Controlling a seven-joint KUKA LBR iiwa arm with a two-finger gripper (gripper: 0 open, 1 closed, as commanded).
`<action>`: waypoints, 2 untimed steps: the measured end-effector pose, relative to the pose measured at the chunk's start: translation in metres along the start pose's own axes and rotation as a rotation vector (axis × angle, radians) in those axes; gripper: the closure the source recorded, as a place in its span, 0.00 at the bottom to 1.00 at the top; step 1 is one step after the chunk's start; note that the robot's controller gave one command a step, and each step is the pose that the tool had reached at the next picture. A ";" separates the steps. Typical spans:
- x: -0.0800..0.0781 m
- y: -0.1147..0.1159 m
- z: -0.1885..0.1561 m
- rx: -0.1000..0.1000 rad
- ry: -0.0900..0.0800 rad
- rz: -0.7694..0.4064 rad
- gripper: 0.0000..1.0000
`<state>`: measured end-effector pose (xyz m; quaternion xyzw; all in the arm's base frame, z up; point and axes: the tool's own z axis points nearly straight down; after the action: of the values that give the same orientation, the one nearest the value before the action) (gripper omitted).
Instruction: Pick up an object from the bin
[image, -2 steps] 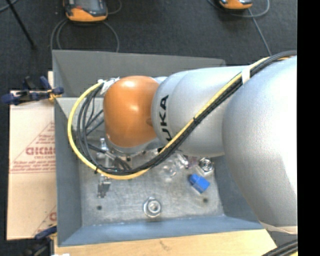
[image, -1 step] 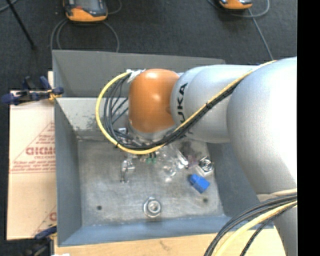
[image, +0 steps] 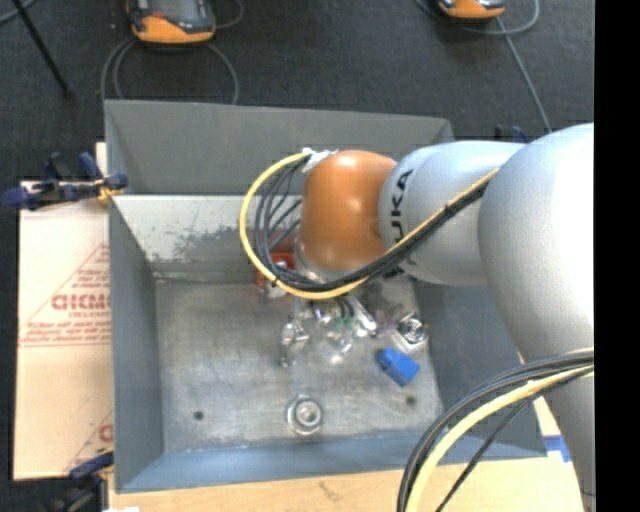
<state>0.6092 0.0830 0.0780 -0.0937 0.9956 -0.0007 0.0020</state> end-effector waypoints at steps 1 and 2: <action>0.079 -0.044 -0.029 0.001 0.005 -0.024 0.00; 0.111 0.018 -0.001 0.004 -0.013 -0.181 0.00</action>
Offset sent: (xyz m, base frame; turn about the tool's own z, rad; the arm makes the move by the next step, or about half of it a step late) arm -0.0685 -0.0529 0.0277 -0.0311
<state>0.4964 0.0804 0.0781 -0.1831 0.9831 -0.0021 0.0087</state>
